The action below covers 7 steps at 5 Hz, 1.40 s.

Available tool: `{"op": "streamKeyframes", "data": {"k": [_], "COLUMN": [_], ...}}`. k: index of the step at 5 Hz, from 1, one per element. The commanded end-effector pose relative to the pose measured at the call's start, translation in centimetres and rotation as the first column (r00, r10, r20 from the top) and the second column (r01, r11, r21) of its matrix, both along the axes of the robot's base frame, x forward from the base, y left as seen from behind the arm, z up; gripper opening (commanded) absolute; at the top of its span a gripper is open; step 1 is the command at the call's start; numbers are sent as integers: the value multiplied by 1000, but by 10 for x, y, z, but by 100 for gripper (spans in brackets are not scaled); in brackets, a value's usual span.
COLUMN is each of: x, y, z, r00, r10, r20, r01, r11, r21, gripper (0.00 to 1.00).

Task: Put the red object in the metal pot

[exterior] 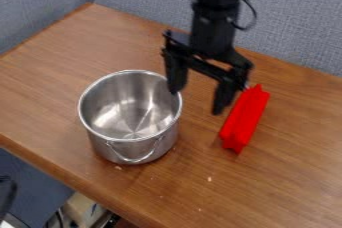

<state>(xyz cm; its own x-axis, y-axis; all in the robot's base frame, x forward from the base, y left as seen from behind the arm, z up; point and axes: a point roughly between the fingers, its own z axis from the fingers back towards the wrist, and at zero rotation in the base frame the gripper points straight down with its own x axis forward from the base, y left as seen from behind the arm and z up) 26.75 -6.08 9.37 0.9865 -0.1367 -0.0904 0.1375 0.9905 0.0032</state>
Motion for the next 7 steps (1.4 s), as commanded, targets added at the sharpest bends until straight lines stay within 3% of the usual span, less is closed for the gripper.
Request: {"op": "streamKeyframes", "data": {"k": [1, 2, 4, 7], "x": [8, 19, 13, 15], "y": [-20, -35, -37, -18], "z": [-1, -16, -16, -8], "r00": [997, 993, 984, 982], "r10": [15, 49, 89, 29], "r20": [74, 104, 154, 188], "r01": [-15, -49, -85, -19], "r11": [1000, 999, 996, 998], "r21": [-4, -6, -33, -54], "gripper": [100, 100, 100, 100]}}
